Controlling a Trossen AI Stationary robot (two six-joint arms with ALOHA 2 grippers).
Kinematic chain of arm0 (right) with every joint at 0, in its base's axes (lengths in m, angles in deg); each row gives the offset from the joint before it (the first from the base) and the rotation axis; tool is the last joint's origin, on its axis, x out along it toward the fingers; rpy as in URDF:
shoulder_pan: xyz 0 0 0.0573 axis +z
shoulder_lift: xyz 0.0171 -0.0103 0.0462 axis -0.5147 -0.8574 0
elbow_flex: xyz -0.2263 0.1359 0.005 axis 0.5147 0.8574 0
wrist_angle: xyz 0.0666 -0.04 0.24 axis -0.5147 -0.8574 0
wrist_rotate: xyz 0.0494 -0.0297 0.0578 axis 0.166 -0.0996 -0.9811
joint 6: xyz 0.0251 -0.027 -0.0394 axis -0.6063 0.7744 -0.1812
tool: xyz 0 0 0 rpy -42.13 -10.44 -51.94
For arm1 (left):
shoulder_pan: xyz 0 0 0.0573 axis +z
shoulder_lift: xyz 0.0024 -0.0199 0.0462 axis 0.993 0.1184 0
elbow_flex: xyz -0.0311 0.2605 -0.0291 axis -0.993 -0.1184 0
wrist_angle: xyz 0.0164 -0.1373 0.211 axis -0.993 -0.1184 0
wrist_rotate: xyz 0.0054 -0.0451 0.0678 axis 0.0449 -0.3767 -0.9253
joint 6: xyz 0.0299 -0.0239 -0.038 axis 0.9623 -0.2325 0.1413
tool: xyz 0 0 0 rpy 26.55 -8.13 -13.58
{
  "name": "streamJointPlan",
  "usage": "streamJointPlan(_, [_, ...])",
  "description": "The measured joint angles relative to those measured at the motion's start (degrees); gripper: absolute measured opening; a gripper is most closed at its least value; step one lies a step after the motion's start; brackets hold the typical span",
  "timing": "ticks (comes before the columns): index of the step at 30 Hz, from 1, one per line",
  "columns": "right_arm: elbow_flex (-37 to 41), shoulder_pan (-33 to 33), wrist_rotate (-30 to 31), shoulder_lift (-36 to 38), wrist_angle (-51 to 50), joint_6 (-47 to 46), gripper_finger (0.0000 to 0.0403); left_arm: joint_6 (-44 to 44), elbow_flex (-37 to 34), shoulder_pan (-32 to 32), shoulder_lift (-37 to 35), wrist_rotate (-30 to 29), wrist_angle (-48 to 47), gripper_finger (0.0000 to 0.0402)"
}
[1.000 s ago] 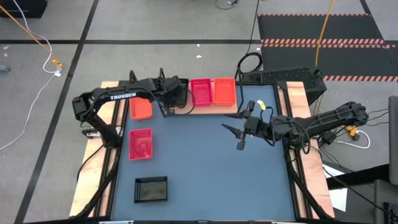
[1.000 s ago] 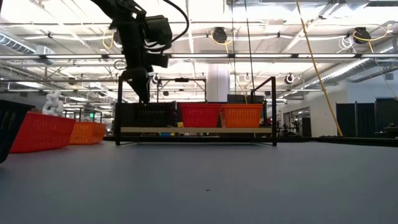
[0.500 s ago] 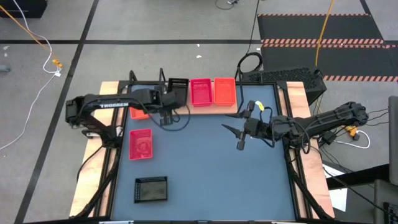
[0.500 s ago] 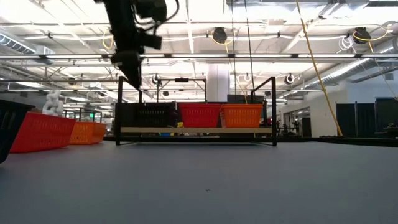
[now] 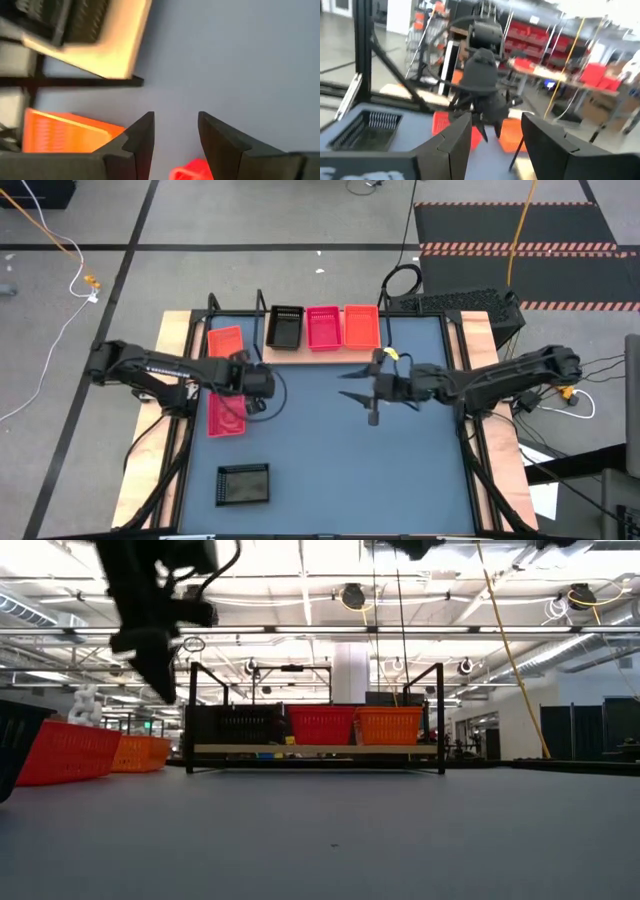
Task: Stack baskets on shelf by color
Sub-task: Stack the red bin on the red bin on the shelf
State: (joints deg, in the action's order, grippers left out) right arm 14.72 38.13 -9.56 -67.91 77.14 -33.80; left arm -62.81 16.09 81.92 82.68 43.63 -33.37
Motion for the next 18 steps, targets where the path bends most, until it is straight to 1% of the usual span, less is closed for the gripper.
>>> streamJointPlan(3, [-1.94,-1.37,-2.38,-3.78,0.31,-1.98,0.0169,-4.87,-5.86,-2.68,-3.6,1.03,2.61,0.0154])
streamJointPlan(5, [-3.72,-2.17,-2.31,-6.77,0.0,-3.05,0.0169,-7.42,-8.22,-4.69,-6.43,2.13,3.3,0.0154])
streamJointPlan(8, [-6.48,-3.06,-3.12,-11.17,-1.84,-4.56,0.0169,-11.12,-8.96,-8.08,-11.1,2.08,2.76,0.0154])
streamJointPlan(11, [-10.55,-3.95,-7.37,-17.02,-2.36,-6.46,0.0169,-13.05,-8.4,-11.85,-15.62,2.05,1.14,0.0154])
streamJointPlan(13, [-13.61,-4.36,-9.81,-21.61,-2.13,-7.02,0.0169,-13.25,-8.29,-14.26,-18.7,1.58,1.96,0.0154])
streamJointPlan(16, [-17.88,-4.52,-9.95,-28.18,-2.62,-6.87,0.0169,-13.35,-9.0,-17.36,-21.46,1.43,1.5,0.0154])
streamJointPlan(18, [-21.01,-4.54,-9.67,-32.16,-2.8,-6.74,0.0169,-15.31,-10.45,-19.34,-22.59,1.45,1.09,0.0154])
